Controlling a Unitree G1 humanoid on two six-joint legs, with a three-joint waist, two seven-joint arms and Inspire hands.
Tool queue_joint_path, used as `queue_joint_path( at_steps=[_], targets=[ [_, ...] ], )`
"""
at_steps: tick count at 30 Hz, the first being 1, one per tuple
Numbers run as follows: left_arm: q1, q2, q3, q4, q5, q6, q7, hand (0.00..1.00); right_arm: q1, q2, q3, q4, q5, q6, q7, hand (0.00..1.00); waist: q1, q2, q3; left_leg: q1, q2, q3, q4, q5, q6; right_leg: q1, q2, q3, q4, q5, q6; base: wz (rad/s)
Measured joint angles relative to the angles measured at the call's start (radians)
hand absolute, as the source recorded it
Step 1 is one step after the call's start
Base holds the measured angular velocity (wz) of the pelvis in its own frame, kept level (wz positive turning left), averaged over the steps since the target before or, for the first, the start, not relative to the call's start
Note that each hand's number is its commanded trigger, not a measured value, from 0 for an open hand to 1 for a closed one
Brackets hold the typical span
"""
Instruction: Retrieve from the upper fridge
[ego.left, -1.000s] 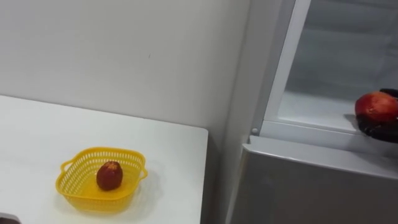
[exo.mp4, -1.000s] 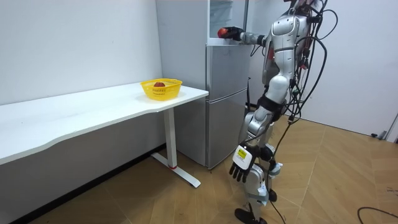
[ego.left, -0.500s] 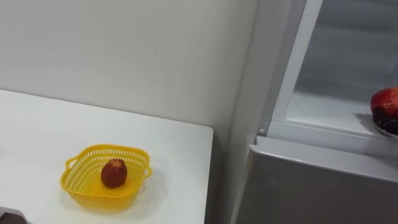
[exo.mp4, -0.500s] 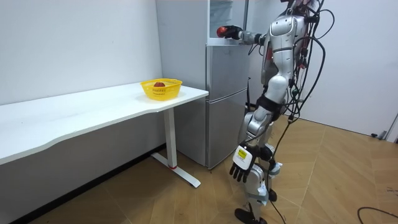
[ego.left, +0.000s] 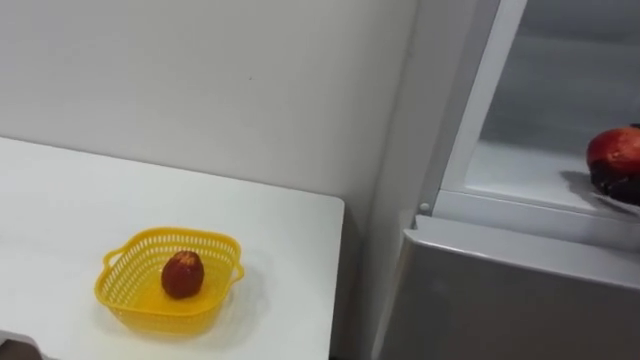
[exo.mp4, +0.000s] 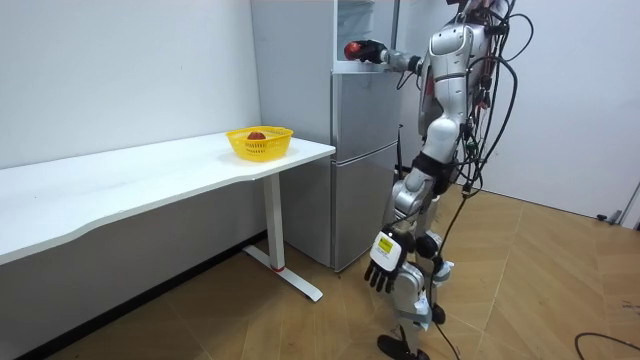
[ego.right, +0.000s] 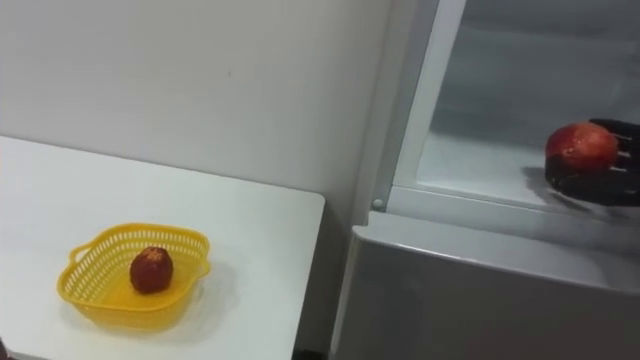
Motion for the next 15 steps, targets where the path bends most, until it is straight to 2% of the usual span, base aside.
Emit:
queue_joint_path(
  at_steps=[2,5,7,9,11,13,15],
  targets=[
    [0.001,-0.004,0.0,0.005,0.0,-0.012,0.02,0.0,0.039,0.013,-0.002,-0.079,-0.001,0.001,-0.018,1.0,0.001,0.01,-0.0023,0.005,0.0,0.005,0.002,0.0,0.0,0.001,0.0,0.009,0.001,0.0,0.0,-0.09],
    [0.001,-0.005,0.0,0.008,-0.009,-0.02,0.037,0.0,0.084,0.076,-0.001,-0.197,-0.003,0.0,-0.059,1.0,-0.004,0.019,-0.0043,0.006,0.0,0.01,0.002,0.0,0.0,0.0,0.0,0.018,0.001,0.0,0.0,-0.08],
    [-0.01,-0.007,0.0,0.008,-0.009,-0.022,0.046,0.0,0.135,0.12,-0.003,-0.312,-0.029,0.001,-0.096,1.0,-0.004,0.022,-0.0024,0.005,0.0,0.013,0.004,0.0,0.0,0.0,0.0,0.019,0.0,0.0,0.0,-0.02],
    [-0.017,-0.009,-0.005,0.008,-0.011,-0.027,0.049,0.0,0.186,0.188,-0.001,-0.455,-0.041,-0.001,-0.129,1.0,-0.008,0.032,0.0044,0.004,0.0,0.015,0.006,0.0,0.0,-0.002,0.0,0.02,0.003,0.0,0.0,0.0],
    [-0.028,-0.013,-0.027,0.008,-0.015,-0.039,0.06,0.0,0.225,0.212,0.002,-0.553,-0.041,-0.004,-0.156,1.0,-0.004,0.044,0.0084,-0.001,0.0,0.015,0.003,0.0,0.0,-0.008,0.0,0.021,0.006,0.0,0.0,0.0],
    [-0.028,-0.024,-0.039,0.008,-0.019,-0.049,0.076,0.0,0.254,0.239,0.003,-0.642,-0.041,-0.008,-0.182,1.0,0.0,0.055,0.0048,-0.009,-0.001,0.015,0.002,0.0,0.0,-0.02,0.0,0.022,0.015,0.0,0.0,0.0],
    [-0.016,-0.041,-0.04,0.009,-0.019,-0.062,0.078,0.0,0.273,0.252,0.003,-0.701,-0.045,-0.038,-0.217,1.0,-0.001,0.069,0.0057,-0.011,0.0,0.015,0.004,0.0,0.0,-0.023,-0.001,0.022,0.018,0.0,0.0,0.0]
  ],
)
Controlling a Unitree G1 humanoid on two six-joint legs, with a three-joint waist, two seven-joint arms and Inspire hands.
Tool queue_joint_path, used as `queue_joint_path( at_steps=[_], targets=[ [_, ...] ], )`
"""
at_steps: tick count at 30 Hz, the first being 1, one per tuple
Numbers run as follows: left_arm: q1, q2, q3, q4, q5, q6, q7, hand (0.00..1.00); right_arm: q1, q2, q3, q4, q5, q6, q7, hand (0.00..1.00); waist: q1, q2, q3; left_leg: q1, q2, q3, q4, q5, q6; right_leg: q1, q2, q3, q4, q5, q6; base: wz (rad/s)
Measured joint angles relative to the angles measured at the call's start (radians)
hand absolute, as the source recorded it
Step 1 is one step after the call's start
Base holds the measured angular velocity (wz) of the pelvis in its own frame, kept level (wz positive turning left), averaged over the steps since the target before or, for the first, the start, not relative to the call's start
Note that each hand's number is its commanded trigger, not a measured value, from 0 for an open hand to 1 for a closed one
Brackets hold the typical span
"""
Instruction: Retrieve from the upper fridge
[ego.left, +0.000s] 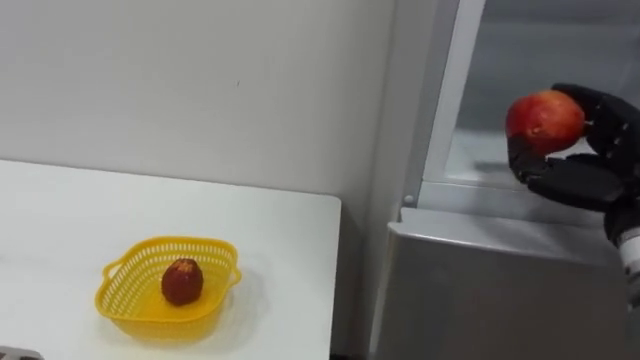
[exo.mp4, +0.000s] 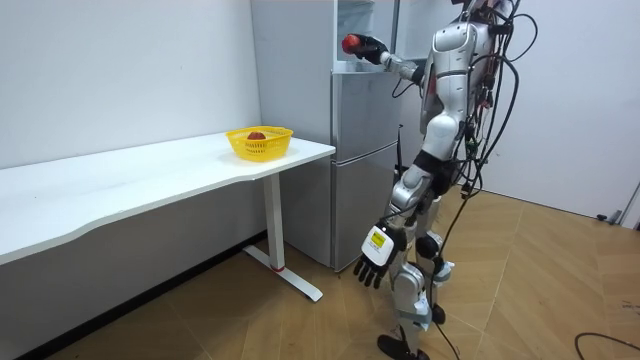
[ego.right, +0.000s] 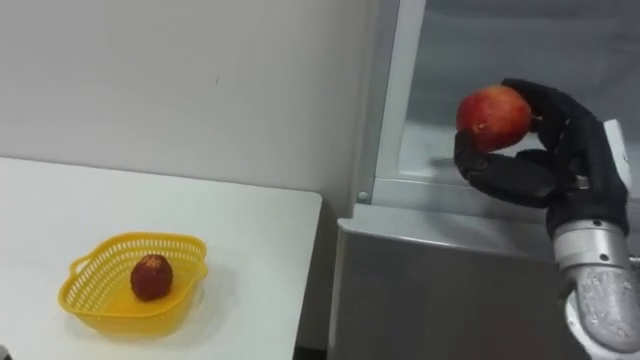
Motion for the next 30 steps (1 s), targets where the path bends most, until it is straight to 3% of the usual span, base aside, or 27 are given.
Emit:
queue_joint_path(
  at_steps=[4,7,10,12,17,22,26,30],
  targets=[
    [0.008,-0.009,0.0,0.015,0.001,-0.001,-0.001,0.0,0.036,0.006,-0.001,-0.067,-0.039,-0.015,-0.05,1.0,-0.003,0.005,-0.0018,0.0,0.0,-0.001,0.001,0.0,0.0,-0.001,0.0,0.001,0.001,0.0,0.0,0.0],
    [-0.001,-0.01,0.001,0.037,0.004,-0.002,-0.004,0.0,0.066,0.044,-0.002,-0.158,-0.085,-0.023,-0.063,1.0,-0.007,0.01,0.0001,-0.002,0.0,-0.001,-0.001,0.0,0.0,-0.003,0.0,0.001,-0.002,0.0,0.0,0.0],
    [-0.009,-0.01,-0.006,0.05,0.001,-0.012,-0.011,0.0,0.068,0.085,0.017,-0.212,-0.175,-0.068,-0.082,1.0,-0.017,0.021,0.0025,-0.002,0.0,-0.001,-0.003,0.0,0.0,-0.003,0.0,0.001,-0.001,0.0,0.0,0.0],
    [-0.02,-0.01,-0.018,0.064,0.0,-0.026,-0.01,0.0,0.068,0.089,0.055,-0.237,-0.233,-0.095,-0.091,1.0,-0.017,0.026,-0.0015,-0.005,0.0,0.001,-0.004,0.0,0.0,-0.011,0.0,0.005,0.001,0.0,0.0,-0.06],
    [-0.055,-0.019,-0.042,0.12,0.002,-0.047,-0.01,0.0,0.068,0.089,0.121,-0.286,-0.363,-0.106,-0.081,1.0,-0.001,0.023,-0.0042,-0.007,0.0,0.015,-0.004,0.0,0.0,-0.02,0.001,0.022,0.002,0.0,0.0,-0.09],
    [-0.078,-0.021,-0.06,0.156,0.001,-0.054,-0.013,0.0,0.066,0.092,0.161,-0.326,-0.487,-0.134,-0.041,1.0,0.011,0.007,-0.0082,-0.002,0.0,0.013,-0.004,0.0,0.0,-0.014,0.001,0.02,0.001,0.0,0.0,-0.01],
    [-0.074,-0.02,-0.071,0.155,0.001,-0.064,-0.022,0.0,0.065,0.088,0.195,-0.357,-0.548,-0.164,-0.003,1.0,0.033,-0.012,-0.0001,-0.001,0.0,0.013,-0.008,0.0,0.0,-0.014,0.002,0.019,0.001,0.0,0.0,0.0],
    [-0.089,-0.014,-0.076,0.156,0.0,-0.066,-0.027,0.0,0.06,0.089,0.257,-0.369,-0.585,-0.167,0.07,1.0,0.055,-0.038,-0.0006,-0.018,0.0,-0.003,-0.006,0.0,0.0,-0.018,0.001,0.005,0.001,0.0,0.0,0.09]
  ],
)
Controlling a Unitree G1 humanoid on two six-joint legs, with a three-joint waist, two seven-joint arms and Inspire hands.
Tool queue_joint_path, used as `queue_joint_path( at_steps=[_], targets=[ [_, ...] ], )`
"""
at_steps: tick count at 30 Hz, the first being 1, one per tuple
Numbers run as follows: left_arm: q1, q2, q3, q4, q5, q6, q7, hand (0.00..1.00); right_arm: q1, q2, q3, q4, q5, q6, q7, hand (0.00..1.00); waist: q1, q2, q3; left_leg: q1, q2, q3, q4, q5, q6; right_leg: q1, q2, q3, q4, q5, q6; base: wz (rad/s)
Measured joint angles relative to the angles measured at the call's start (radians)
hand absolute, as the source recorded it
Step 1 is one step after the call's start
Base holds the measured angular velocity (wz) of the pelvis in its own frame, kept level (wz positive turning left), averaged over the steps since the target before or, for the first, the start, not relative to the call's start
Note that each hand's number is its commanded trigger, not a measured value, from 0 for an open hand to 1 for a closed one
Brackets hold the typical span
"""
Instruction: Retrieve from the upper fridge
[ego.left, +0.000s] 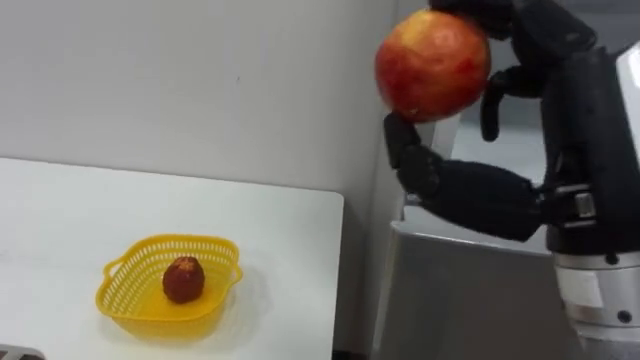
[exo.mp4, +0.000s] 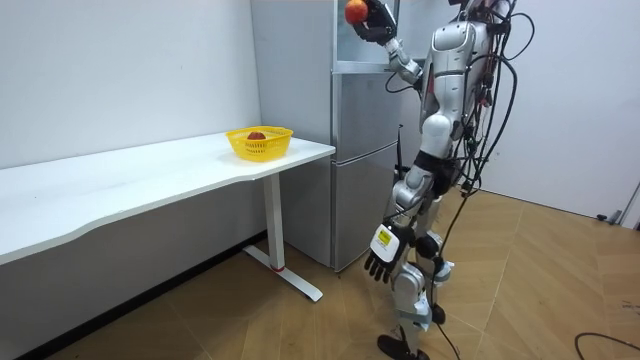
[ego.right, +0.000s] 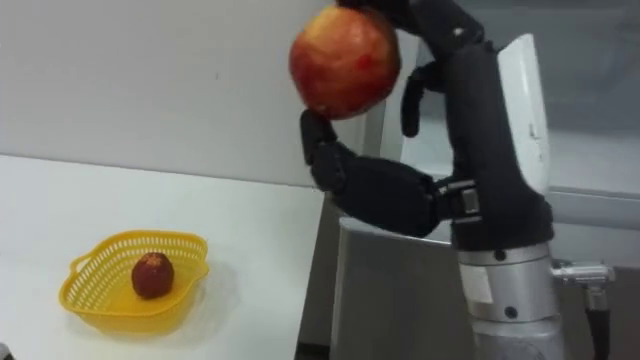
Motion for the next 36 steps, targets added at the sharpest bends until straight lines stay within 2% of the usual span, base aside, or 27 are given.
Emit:
queue_joint_path(
  at_steps=[2,3,4,8,12,14,16,19,22,28,30,32,33,34,36],
  targets=[
    [-0.006,0.009,-0.005,0.0,0.0,0.0,-0.002,0.0,-0.025,0.002,0.026,0.001,-0.009,0.008,0.027,1.0,0.01,-0.009,0.0028,-0.008,0.0,-0.008,0.002,0.0,0.0,-0.004,0.0,-0.008,0.0,0.0,0.0,0.14],
    [-0.007,0.012,-0.017,0.0,0.0,0.0,-0.003,0.0,-0.053,0.002,0.04,0.001,-0.02,0.008,0.039,1.0,0.013,-0.015,0.0002,-0.017,0.0,-0.013,0.005,0.0,0.0,-0.01,-0.001,-0.012,0.001,0.0,0.0,0.11],
    [-0.006,0.013,-0.022,0.0,0.0,0.0,-0.004,0.0,-0.069,0.004,0.049,0.003,-0.028,0.008,0.04,1.0,0.016,-0.017,0.001,-0.018,0.0,-0.015,0.006,0.0,0.0,-0.01,-0.001,-0.014,0.001,0.0,0.0,0.08],
    [-0.003,0.014,-0.023,0.0,-0.001,0.0,-0.024,0.0,-0.117,0.014,0.084,0.013,-0.047,0.0,0.048,1.0,0.049,-0.03,0.0042,-0.021,-0.001,-0.029,0.013,0.0,0.0,-0.007,-0.002,-0.027,0.001,0.0,0.0,0.09],
    [-0.008,0.015,-0.025,-0.005,0.0,0.0,-0.028,0.0,-0.123,0.012,0.121,0.027,-0.093,0.001,0.06,1.0,0.069,-0.045,0.0128,-0.042,-0.001,-0.056,0.021,0.0,0.0,-0.011,-0.002,-0.052,-0.001,0.0,0.0,0.17],
    [-0.008,0.015,-0.025,-0.006,0.0,0.0,-0.032,0.0,-0.123,0.012,0.135,0.05,-0.131,-0.001,0.072,1.0,0.071,-0.048,0.0113,-0.05,-0.002,-0.067,0.023,0.0,0.0,-0.013,-0.003,-0.065,-0.001,0.0,0.0,0.19],
    [-0.012,0.015,-0.022,-0.006,0.0,0.0,-0.032,0.0,-0.124,0.011,0.144,0.084,-0.161,-0.003,0.075,1.0,0.091,-0.05,0.0116,-0.051,-0.002,-0.072,0.021,0.0,-0.001,-0.012,-0.003,-0.071,-0.002,0.0,0.0,0.11],
    [-0.022,0.016,-0.021,-0.006,0.0,0.0,-0.03,0.0,-0.127,0.01,0.174,0.165,-0.165,0.009,0.077,1.0,0.117,-0.055,0.0126,-0.052,-0.002,-0.078,0.021,0.001,-0.001,-0.01,-0.004,-0.082,-0.002,0.0,0.0,0.07],
    [-0.026,0.024,-0.021,-0.002,-0.001,0.0,-0.028,0.0,-0.143,0.011,0.206,0.25,-0.167,0.011,0.08,1.0,0.14,-0.067,0.0174,-0.057,-0.002,-0.089,0.022,0.001,-0.002,-0.009,-0.004,-0.092,-0.002,0.0,0.0,0.09],
    [-0.025,0.062,-0.022,-0.003,0.0,0.006,-0.051,0.0,-0.193,0.014,0.23,0.459,-0.19,0.025,0.056,1.0,0.166,-0.11,0.0209,-0.069,-0.004,-0.129,0.027,0.004,-0.005,0.0,-0.004,-0.126,-0.003,0.0,0.0,0.2],
    [-0.033,0.071,-0.022,-0.003,-0.001,0.021,-0.05,0.0,-0.193,0.015,0.266,0.573,-0.19,0.058,0.037,1.0,0.186,-0.122,0.0205,-0.085,-0.007,-0.146,0.043,0.004,-0.005,-0.004,-0.006,-0.147,-0.002,0.0,0.0,0.19],
    [-0.044,0.072,-0.022,-0.003,-0.001,0.033,-0.049,0.0,-0.194,0.013,0.292,0.618,-0.194,0.084,0.037,1.0,0.202,-0.128,0.0196,-0.112,-0.009,-0.151,0.055,0.004,-0.005,-0.024,-0.008,-0.154,-0.003,0.0,0.0,0.13],
    [-0.049,0.072,-0.021,-0.004,-0.001,0.037,-0.05,0.0,-0.201,0.013,0.3,0.65,-0.194,0.082,0.037,1.0,0.204,-0.133,0.0197,-0.126,-0.012,-0.161,0.059,0.004,-0.005,-0.031,-0.01,-0.162,-0.004,0.0,0.0,0.17],
    [-0.052,0.073,-0.021,-0.005,0.0,0.039,-0.052,0.0,-0.207,0.013,0.303,0.676,-0.192,0.081,0.037,1.0,0.205,-0.127,0.0248,-0.131,-0.013,-0.166,0.064,0.004,-0.005,-0.031,-0.01,-0.164,-0.006,0.0,0.0,0.19],
    [-0.06,0.079,-0.021,-0.008,-0.001,0.044,-0.053,0.0,-0.249,0.014,0.308,0.793,-0.184,0.091,0.037,1.0,0.226,-0.133,0.0239,-0.146,-0.017,-0.171,0.072,0.004,-0.005,-0.031,-0.01,-0.171,-0.021,0.0,0.0,0.09]
  ],
)
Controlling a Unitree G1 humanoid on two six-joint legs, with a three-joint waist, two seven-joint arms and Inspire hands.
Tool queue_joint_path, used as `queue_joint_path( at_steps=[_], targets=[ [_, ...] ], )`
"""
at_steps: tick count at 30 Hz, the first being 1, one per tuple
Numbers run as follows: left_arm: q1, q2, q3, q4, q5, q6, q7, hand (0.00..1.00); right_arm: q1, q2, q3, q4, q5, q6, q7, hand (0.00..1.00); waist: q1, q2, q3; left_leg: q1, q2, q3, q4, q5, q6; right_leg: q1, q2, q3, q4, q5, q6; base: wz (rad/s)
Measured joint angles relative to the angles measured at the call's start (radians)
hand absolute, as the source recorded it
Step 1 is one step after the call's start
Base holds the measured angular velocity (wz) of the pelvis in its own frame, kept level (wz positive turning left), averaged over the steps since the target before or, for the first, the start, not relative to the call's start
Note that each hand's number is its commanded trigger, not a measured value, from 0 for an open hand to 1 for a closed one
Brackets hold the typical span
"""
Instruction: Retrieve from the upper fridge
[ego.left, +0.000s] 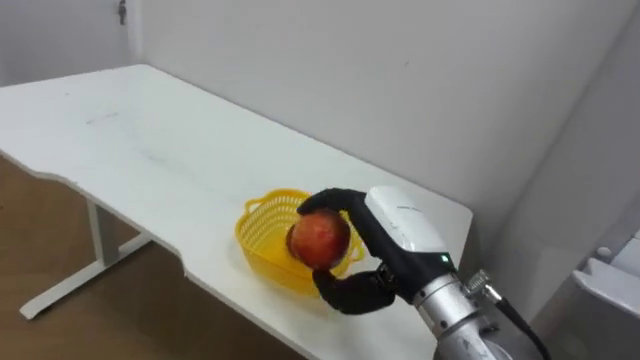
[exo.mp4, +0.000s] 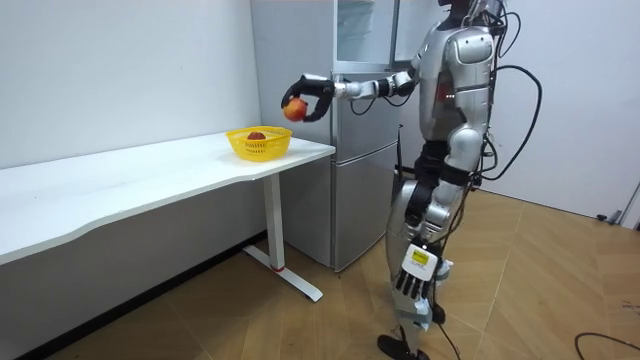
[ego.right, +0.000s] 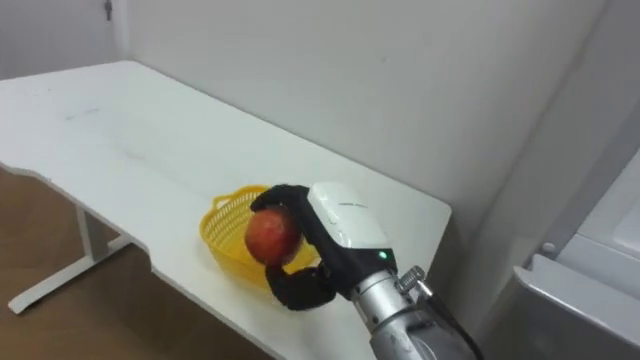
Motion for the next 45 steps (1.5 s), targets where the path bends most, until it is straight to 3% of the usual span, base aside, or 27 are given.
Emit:
queue_joint_path(
  at_steps=[3,8,15,21,25,26,27,37,45],
  targets=[
    [-0.006,0.015,0.0,-0.002,0.0,0.001,-0.005,0.0,-0.052,0.001,0.0,0.108,0.0,0.004,-0.007,1.0,0.015,-0.011,0.007,-0.02,0.0,-0.008,0.0,0.001,-0.003,-0.014,0.002,-0.004,0.001,0.0,0.0,0.08],
    [-0.016,0.015,-0.001,-0.001,0.004,0.001,-0.015,0.0,-0.066,0.0,0.0,0.216,0.007,0.002,-0.032,1.0,0.051,-0.022,0.008,-0.033,-0.001,-0.011,0.004,0.001,-0.003,-0.019,0.002,-0.007,0.001,0.001,-0.002,0.01],
    [-0.059,0.014,-0.02,-0.002,0.011,0.001,-0.011,0.0,-0.082,-0.001,0.002,0.287,0.03,0.003,-0.056,1.0,0.057,-0.027,0.0201,-0.086,-0.004,-0.024,0.048,0.001,-0.003,-0.05,0.0,-0.031,0.003,0.003,-0.005,0.08],
    [-0.059,0.013,-0.021,-0.001,0.011,0.007,-0.009,0.0,-0.098,-0.001,0.001,0.349,0.03,0.038,-0.057,1.0,0.057,-0.029,0.0208,-0.109,-0.005,-0.024,0.045,0.001,-0.003,-0.077,-0.004,-0.032,0.021,0.004,-0.006,0.0],
    [-0.054,0.013,-0.021,-0.002,0.011,0.007,-0.01,0.0,-0.105,-0.001,0.001,0.349,0.032,0.041,-0.057,1.0,0.06,-0.035,0.0199,-0.115,-0.007,-0.023,0.047,0.002,-0.002,-0.085,-0.006,-0.033,0.022,0.004,-0.006,0.0],
    [-0.05,0.013,-0.021,-0.002,0.011,0.007,-0.01,0.0,-0.108,-0.001,0.001,0.349,0.032,0.041,-0.057,0.7,0.06,-0.037,0.0197,-0.116,-0.008,-0.024,0.047,0.002,-0.002,-0.085,-0.007,-0.034,0.022,0.004,-0.006,0.0],
    [-0.045,0.013,-0.02,-0.003,0.011,0.007,-0.01,0.0,-0.115,-0.001,0.001,0.348,0.032,0.042,-0.057,0.0,0.059,-0.04,0.0194,-0.117,-0.008,-0.024,0.048,0.002,-0.002,-0.086,-0.007,-0.034,0.022,0.004,-0.006,0.0],
    [-0.033,0.013,-0.017,-0.019,0.011,0.01,-0.02,0.0,-0.16,-0.002,-0.026,0.306,0.039,0.049,-0.042,0.0,0.053,-0.039,0.0197,-0.117,-0.009,-0.026,0.074,0.001,-0.002,-0.069,-0.006,-0.043,0.02,0.004,-0.006,0.03],
    [-0.029,0.005,-0.013,-0.053,0.015,0.025,-0.018,0.0,-0.16,-0.002,-0.044,0.285,0.072,0.049,-0.032,0.0,0.053,-0.019,0.017,-0.125,-0.009,-0.025,0.093,-0.003,-0.002,-0.068,-0.005,-0.039,0.024,0.006,-0.01,0.0]
  ],
)
